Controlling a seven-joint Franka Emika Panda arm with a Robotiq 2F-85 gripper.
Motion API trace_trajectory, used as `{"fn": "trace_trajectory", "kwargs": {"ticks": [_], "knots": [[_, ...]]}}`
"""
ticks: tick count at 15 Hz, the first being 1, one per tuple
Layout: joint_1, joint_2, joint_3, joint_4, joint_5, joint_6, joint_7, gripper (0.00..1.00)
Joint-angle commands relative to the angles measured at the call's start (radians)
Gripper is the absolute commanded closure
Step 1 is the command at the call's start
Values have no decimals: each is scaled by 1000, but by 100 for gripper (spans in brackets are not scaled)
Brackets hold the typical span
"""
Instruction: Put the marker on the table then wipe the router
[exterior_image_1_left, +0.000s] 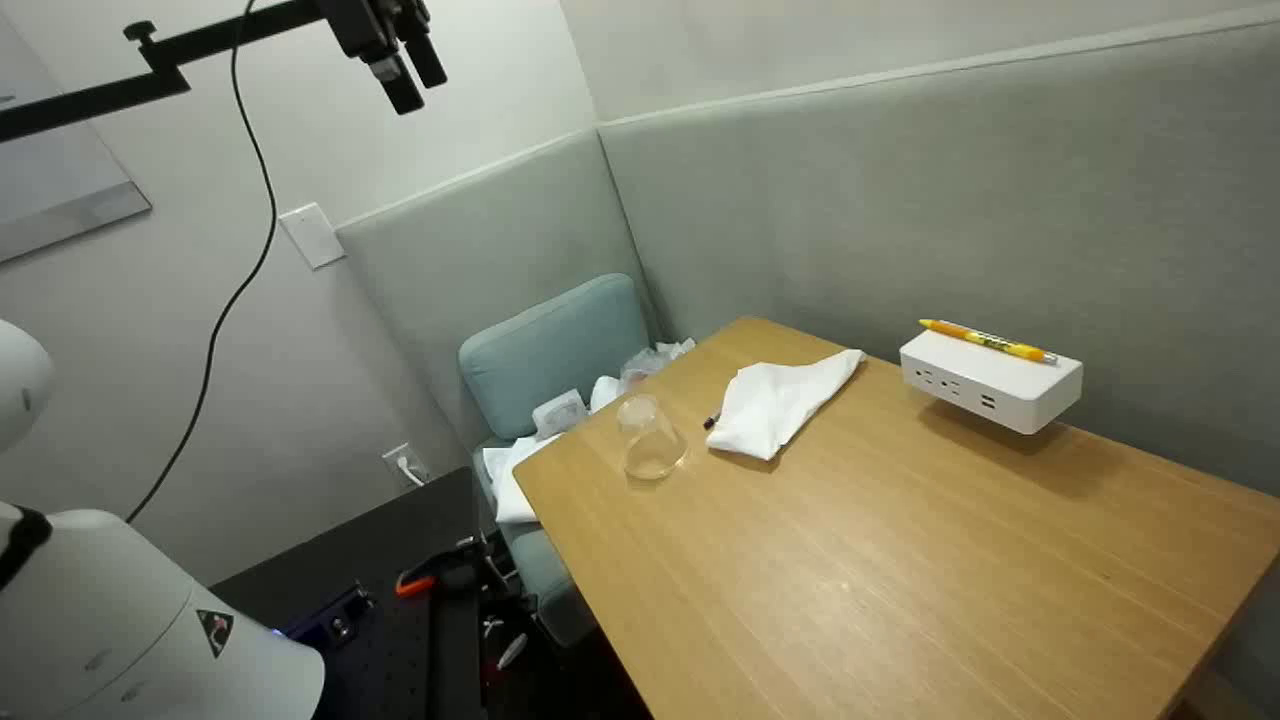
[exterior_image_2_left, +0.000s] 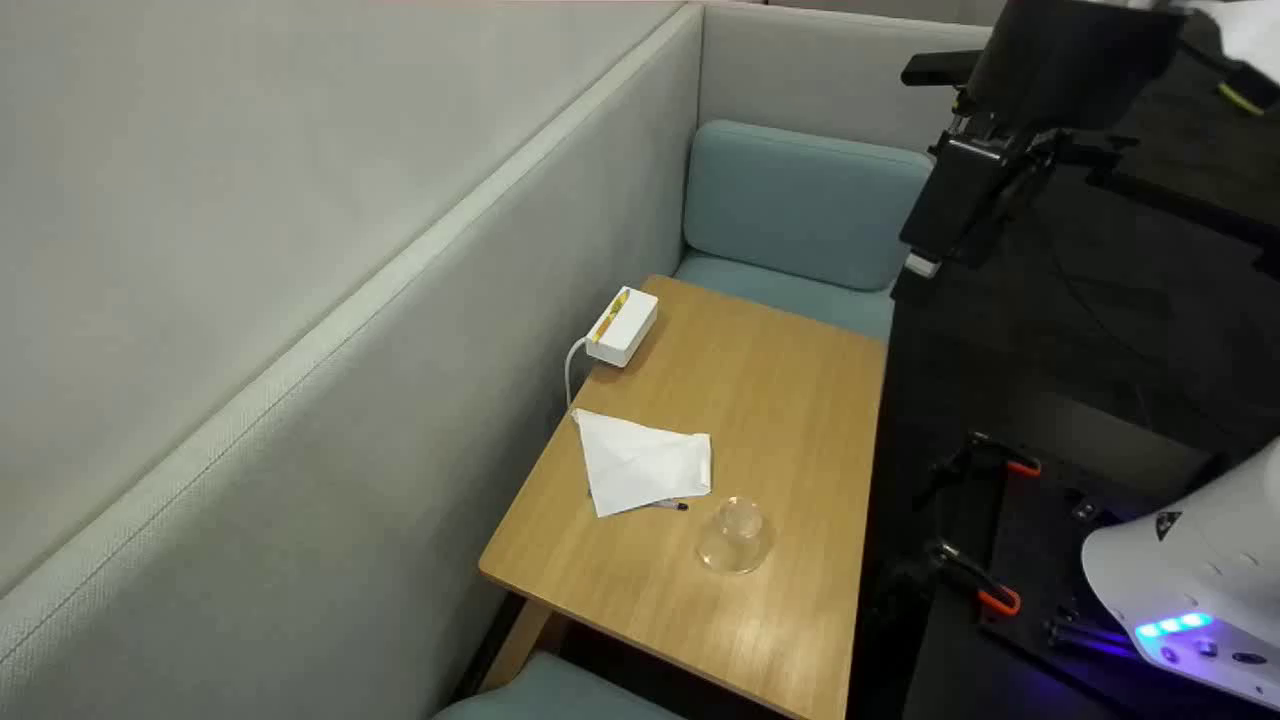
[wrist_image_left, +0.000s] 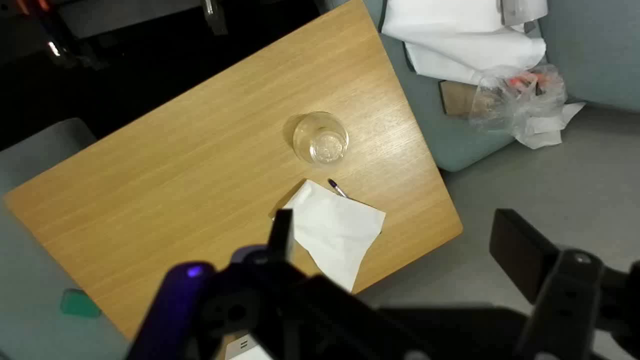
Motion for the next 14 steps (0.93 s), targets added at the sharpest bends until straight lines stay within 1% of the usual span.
{"fn": "trace_trajectory", "kwargs": {"ticks": [1, 6, 9, 11, 14], "knots": [[-5, 0, 3, 3, 1, -4, -2, 0], [-5, 0, 3, 3, 1, -4, -2, 0], [-51, 40, 4, 31, -23, 62, 59, 0], [-97, 93, -3, 62, -40, 131, 117, 0], [-169, 228, -14, 137, -89, 232, 216, 0]]}}
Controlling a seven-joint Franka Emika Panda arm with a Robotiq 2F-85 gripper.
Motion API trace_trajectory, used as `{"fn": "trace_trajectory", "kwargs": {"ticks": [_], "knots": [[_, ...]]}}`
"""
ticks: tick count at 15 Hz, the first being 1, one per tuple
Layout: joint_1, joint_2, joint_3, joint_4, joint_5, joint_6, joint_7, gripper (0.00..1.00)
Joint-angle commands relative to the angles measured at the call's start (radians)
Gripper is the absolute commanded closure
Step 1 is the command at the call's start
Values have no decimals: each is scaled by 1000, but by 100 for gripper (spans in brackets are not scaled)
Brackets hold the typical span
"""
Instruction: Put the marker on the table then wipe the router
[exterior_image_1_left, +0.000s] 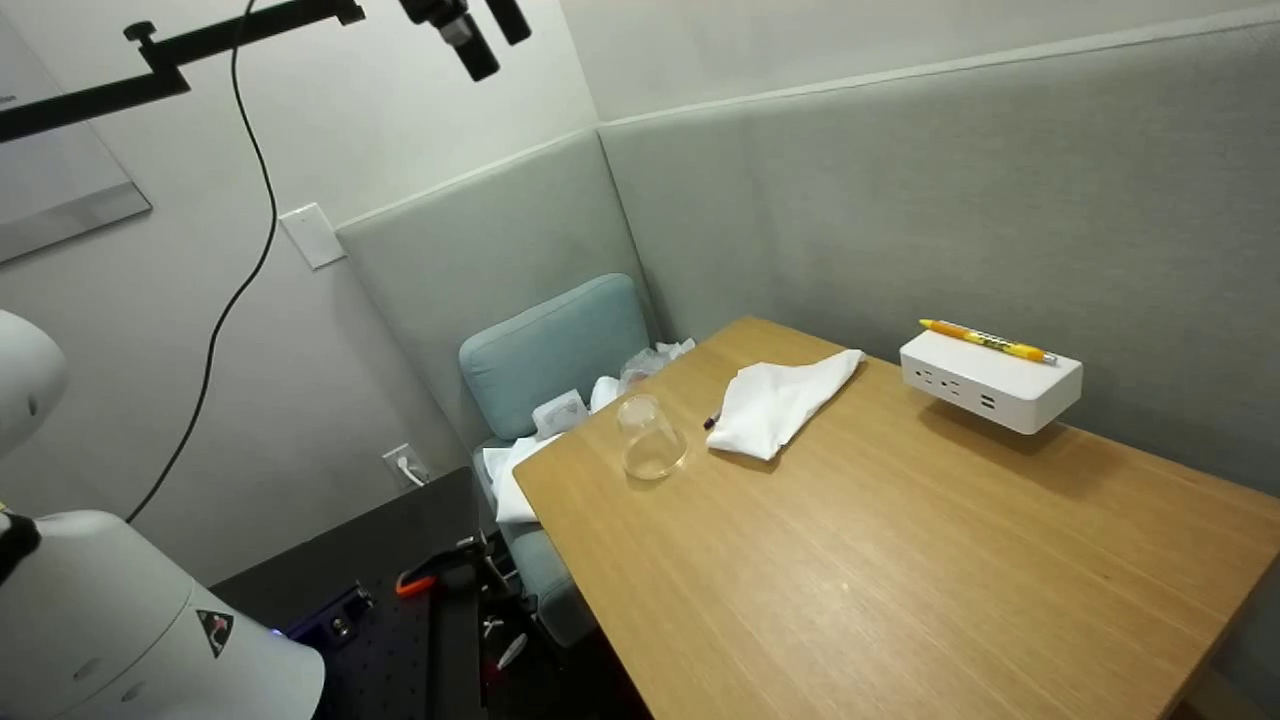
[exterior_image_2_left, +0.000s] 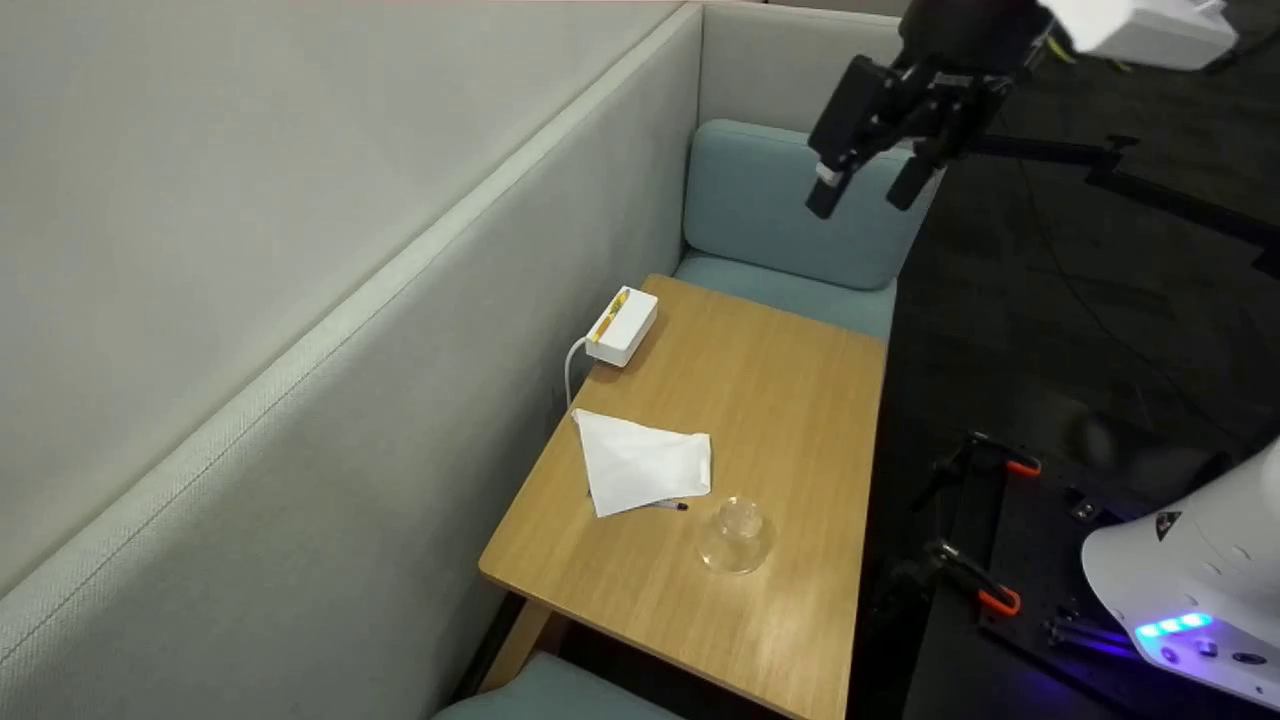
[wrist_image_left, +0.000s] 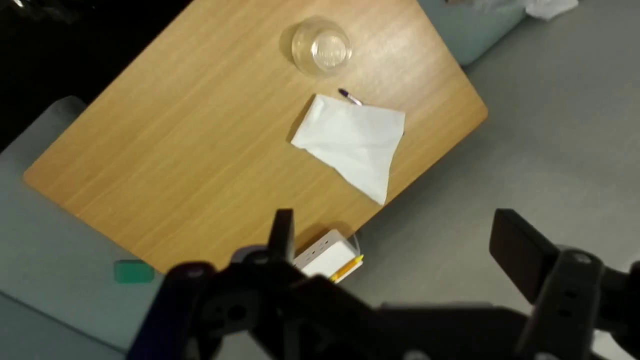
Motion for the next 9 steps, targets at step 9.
{"fn": "trace_trajectory", "kwargs": {"ticks": [9], "knots": [[-66, 589, -135, 381, -145, 291, 466, 0]]}}
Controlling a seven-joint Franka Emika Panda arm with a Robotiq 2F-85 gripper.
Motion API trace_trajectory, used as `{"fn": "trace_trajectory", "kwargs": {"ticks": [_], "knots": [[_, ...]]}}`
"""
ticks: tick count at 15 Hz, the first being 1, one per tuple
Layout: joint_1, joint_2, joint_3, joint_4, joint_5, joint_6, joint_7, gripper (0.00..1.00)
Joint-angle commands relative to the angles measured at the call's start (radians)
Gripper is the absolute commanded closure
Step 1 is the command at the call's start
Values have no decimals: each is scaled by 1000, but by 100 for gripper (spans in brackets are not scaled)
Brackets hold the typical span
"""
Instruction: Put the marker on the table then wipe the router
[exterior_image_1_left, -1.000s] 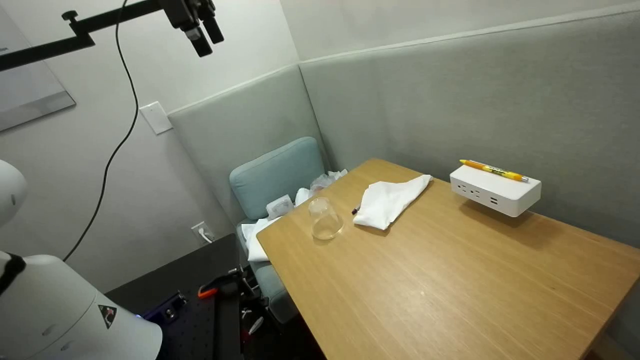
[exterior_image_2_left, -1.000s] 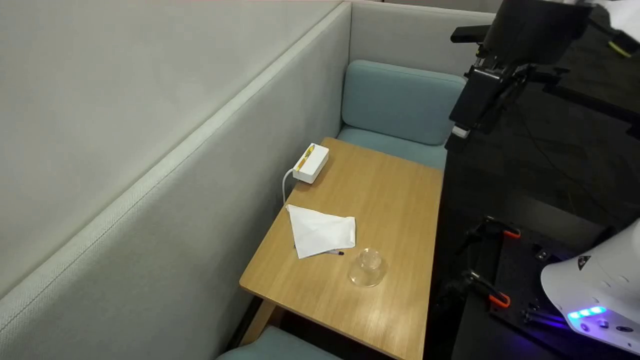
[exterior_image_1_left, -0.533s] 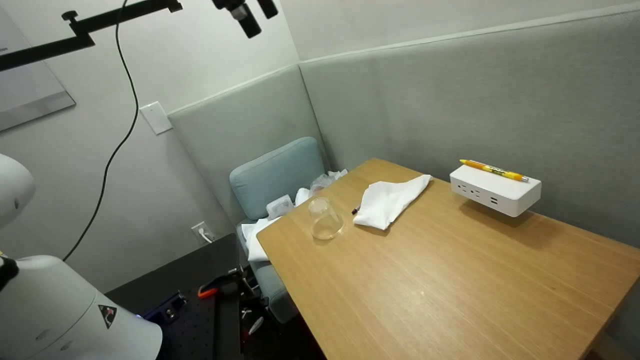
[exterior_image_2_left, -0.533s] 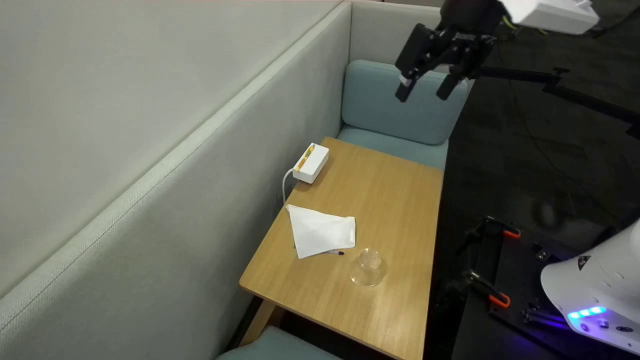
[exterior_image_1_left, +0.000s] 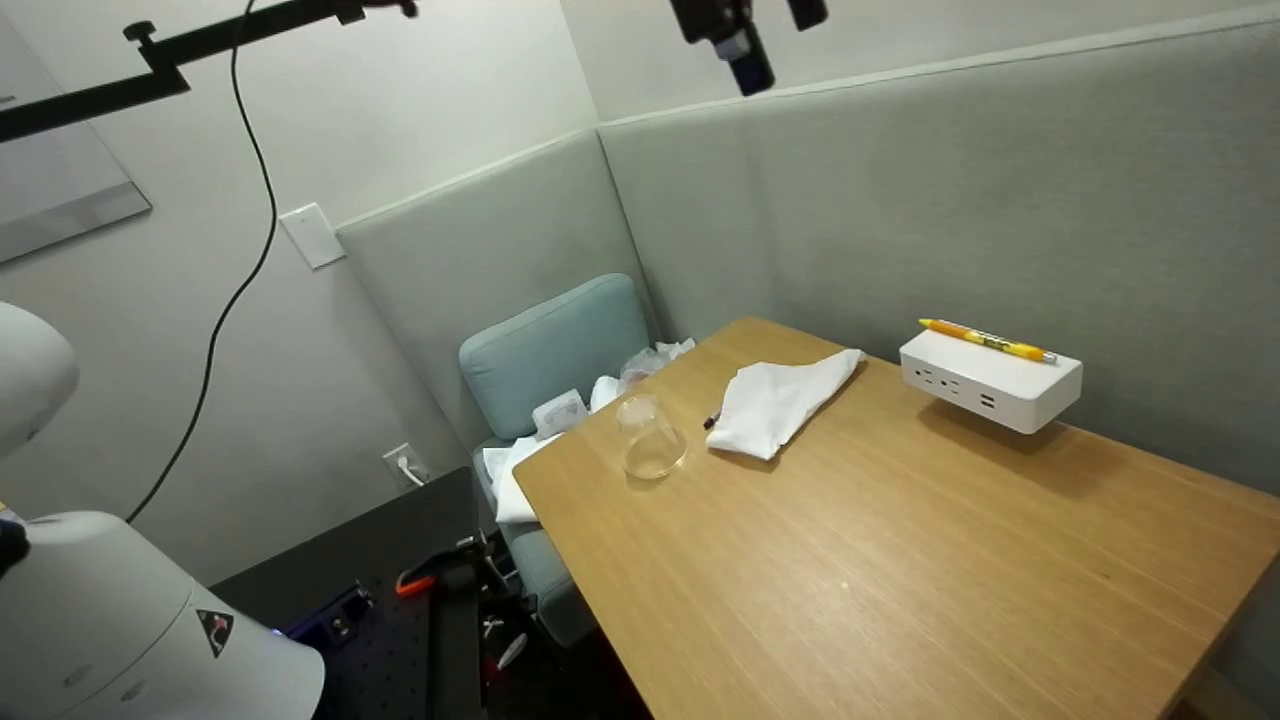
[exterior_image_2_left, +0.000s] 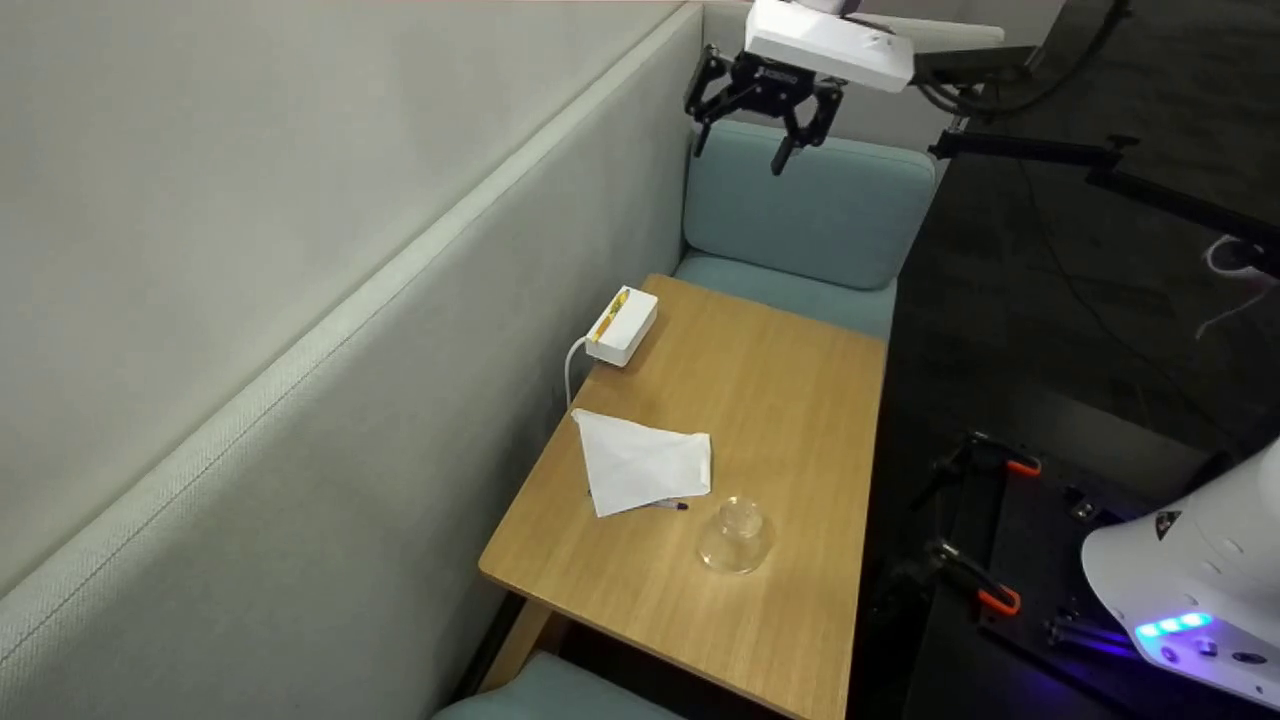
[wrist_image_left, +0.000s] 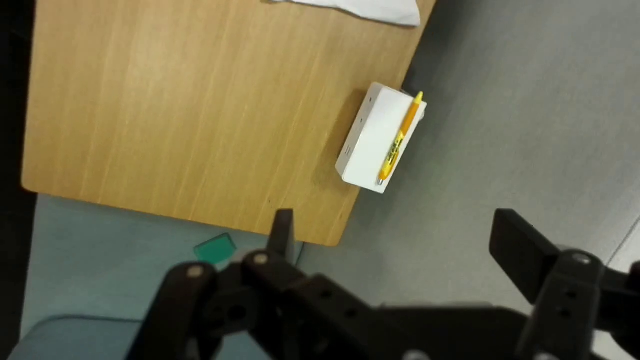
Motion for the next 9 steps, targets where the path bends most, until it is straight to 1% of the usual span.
{"fn": "trace_trajectory", "kwargs": {"ticks": [1, 3, 4, 6, 9], "knots": [[40, 172, -60, 123, 9, 103, 100, 0], [63, 235, -85, 134, 4, 186, 121, 0], [63, 175, -96, 90, 10, 143, 69, 0], [75, 230, -107, 109, 13, 185, 79, 0], [82, 242, -109, 123, 13, 188, 89, 0]]}}
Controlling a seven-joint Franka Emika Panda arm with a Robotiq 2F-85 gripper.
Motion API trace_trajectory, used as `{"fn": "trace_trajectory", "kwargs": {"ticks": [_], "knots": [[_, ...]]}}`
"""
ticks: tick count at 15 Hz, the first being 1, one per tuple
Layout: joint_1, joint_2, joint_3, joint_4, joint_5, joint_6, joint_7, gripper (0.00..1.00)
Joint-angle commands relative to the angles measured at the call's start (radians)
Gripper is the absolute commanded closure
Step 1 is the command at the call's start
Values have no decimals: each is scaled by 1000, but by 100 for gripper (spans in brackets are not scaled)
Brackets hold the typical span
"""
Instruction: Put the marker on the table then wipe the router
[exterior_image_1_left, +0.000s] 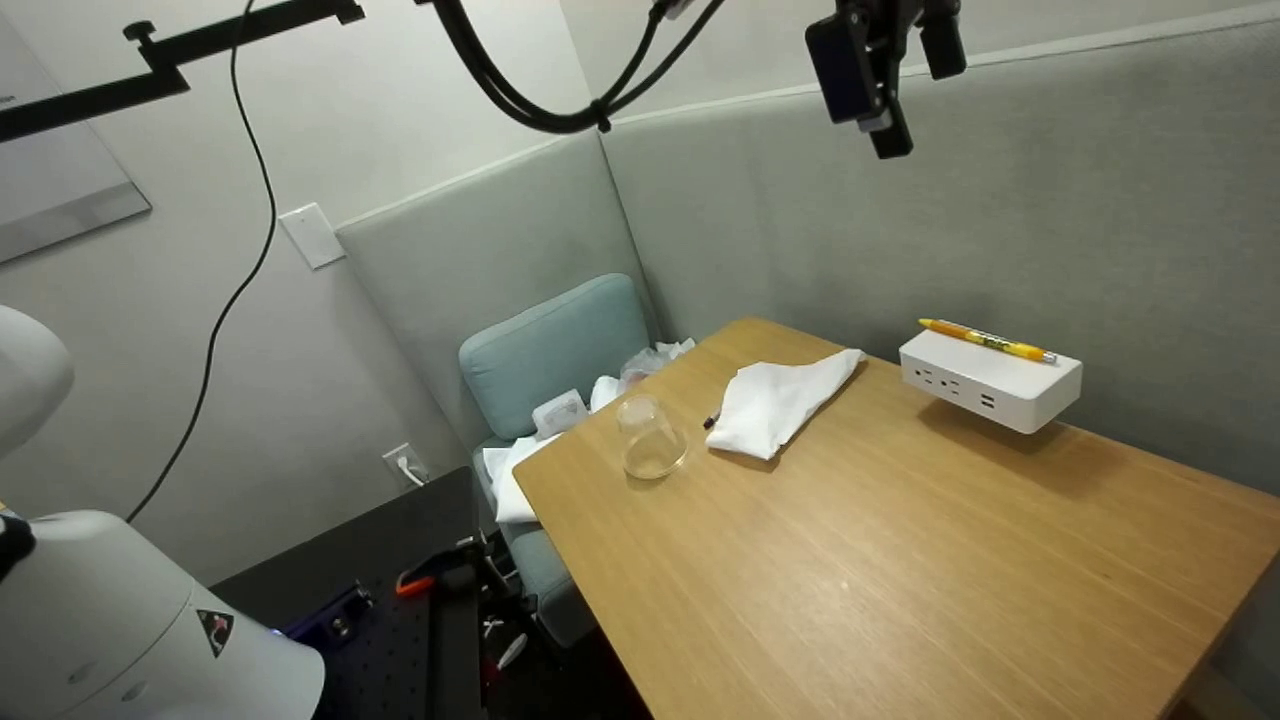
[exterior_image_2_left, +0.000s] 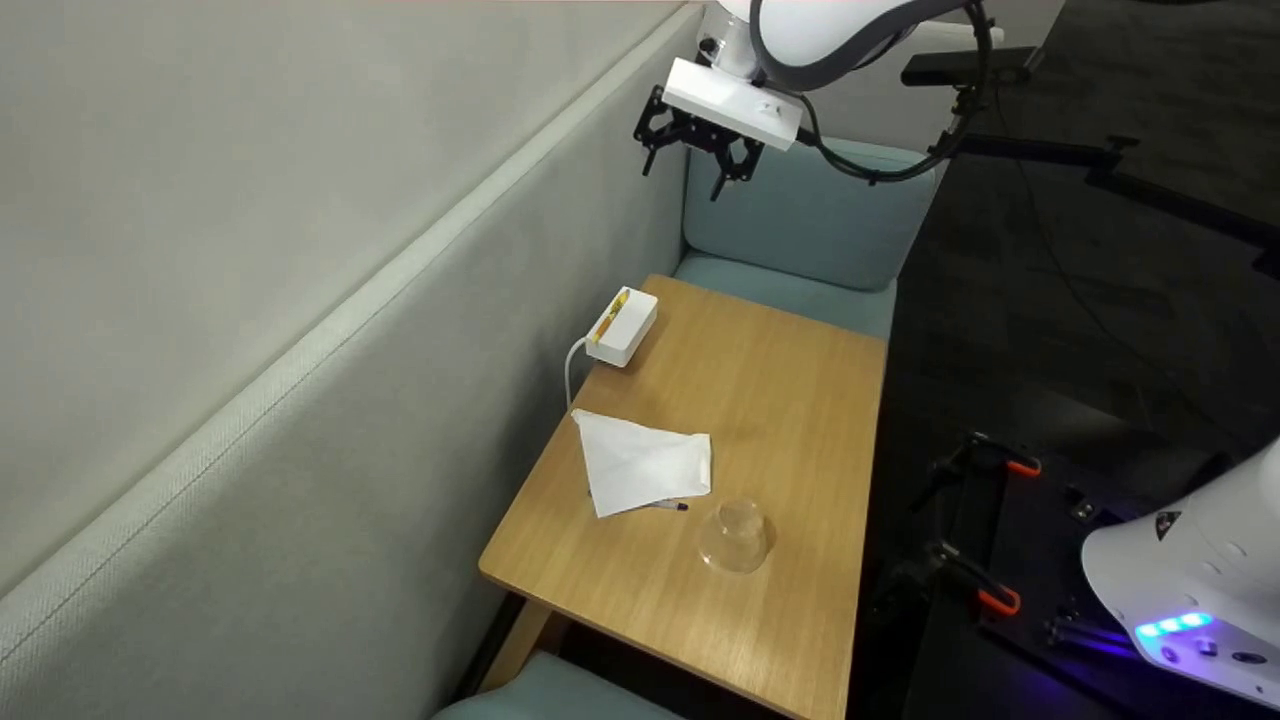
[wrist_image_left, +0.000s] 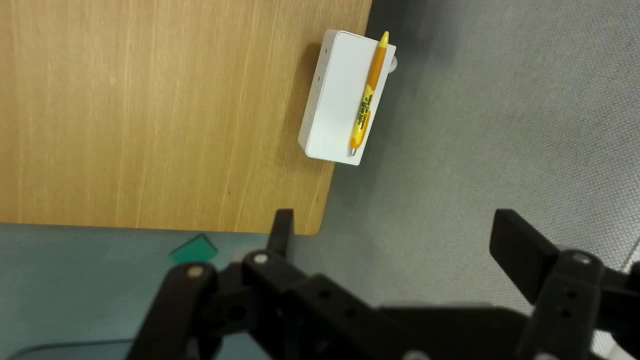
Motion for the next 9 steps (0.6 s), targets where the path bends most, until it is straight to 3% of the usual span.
{"fn": "trace_trajectory", "kwargs": {"ticks": [1, 4, 9], "knots": [[33, -1, -35, 6, 13, -4, -9, 0], [40, 92, -36, 62, 56, 4, -7, 0], [57, 250, -28, 129, 172, 115, -19, 0]]}}
